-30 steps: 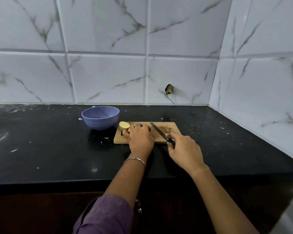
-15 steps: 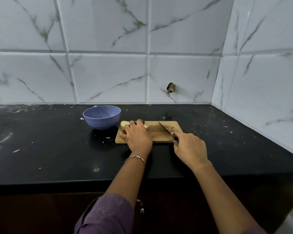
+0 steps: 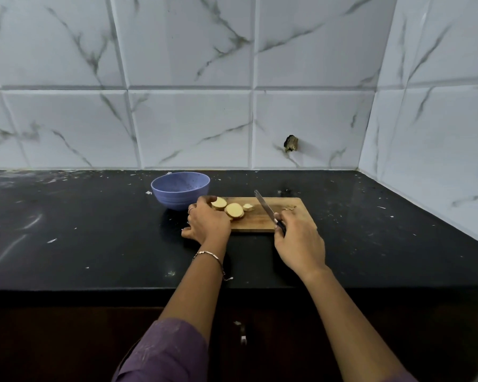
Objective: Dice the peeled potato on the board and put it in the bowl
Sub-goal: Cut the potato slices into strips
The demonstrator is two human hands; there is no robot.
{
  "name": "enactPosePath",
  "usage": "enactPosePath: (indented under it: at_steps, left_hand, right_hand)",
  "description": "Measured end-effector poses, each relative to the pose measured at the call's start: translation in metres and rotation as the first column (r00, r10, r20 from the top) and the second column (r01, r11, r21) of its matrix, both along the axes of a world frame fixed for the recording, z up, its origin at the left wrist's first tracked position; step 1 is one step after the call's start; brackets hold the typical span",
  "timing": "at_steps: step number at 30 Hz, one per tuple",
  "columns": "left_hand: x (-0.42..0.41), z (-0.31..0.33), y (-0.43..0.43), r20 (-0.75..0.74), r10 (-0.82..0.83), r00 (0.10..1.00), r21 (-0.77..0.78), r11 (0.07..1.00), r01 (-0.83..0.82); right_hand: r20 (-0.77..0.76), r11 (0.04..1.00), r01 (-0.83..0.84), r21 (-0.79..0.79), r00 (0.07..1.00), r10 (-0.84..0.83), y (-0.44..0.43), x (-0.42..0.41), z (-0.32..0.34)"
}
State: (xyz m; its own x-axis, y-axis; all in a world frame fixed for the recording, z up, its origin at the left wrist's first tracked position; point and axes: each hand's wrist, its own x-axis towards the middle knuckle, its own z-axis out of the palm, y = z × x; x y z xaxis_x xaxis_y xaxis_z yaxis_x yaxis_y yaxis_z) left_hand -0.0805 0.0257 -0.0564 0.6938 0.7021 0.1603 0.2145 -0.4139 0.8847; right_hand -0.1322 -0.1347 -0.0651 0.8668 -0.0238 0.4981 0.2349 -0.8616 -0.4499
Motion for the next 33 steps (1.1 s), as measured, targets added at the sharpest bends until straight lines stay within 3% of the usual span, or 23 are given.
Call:
enactPosePath:
  at_steps: [10,17,21,25,29,33]
  left_hand:
    - [-0.008,-0.009,0.017,-0.029,-0.123,0.992,-0.016,0.992,0.123]
    - [-0.012,-0.011,0.012,-0.270,-0.123,0.955,0.335,0.918,0.213]
    - [-0.012,-0.011,0.009,-0.319,-0.093,0.943,0.410,0.884,0.226]
    - [-0.011,-0.010,0.009,-0.305,-0.078,0.949,0.436,0.875,0.212]
    - [-0.010,-0.006,0.006,-0.162,-0.104,0.981,0.450,0.877,0.167]
    - [-0.002,-0.002,-0.004,-0.107,-0.201,0.974,0.583,0.780,0.225]
  right_hand:
    - [-0.015,1.000,0.011,-0.022,1.000,-0.011,0.001,-0.004,0.001]
    - [-0.024,1.000,0.018,-0.019,1.000,-0.019,-0.001,-0.001,-0.001]
    - [-0.030,1.000,0.018,-0.004,0.999,-0.018,-0.001,0.000,-0.001]
    - [-0.045,1.000,0.021,0.021,0.999,-0.020,-0.002,0.002,-0.001]
    - [-0.050,0.999,0.028,0.030,0.998,-0.026,-0.001,0.002,0.000]
    - [-0.046,0.999,0.021,0.030,0.999,-0.019,-0.001,0.002,0.000]
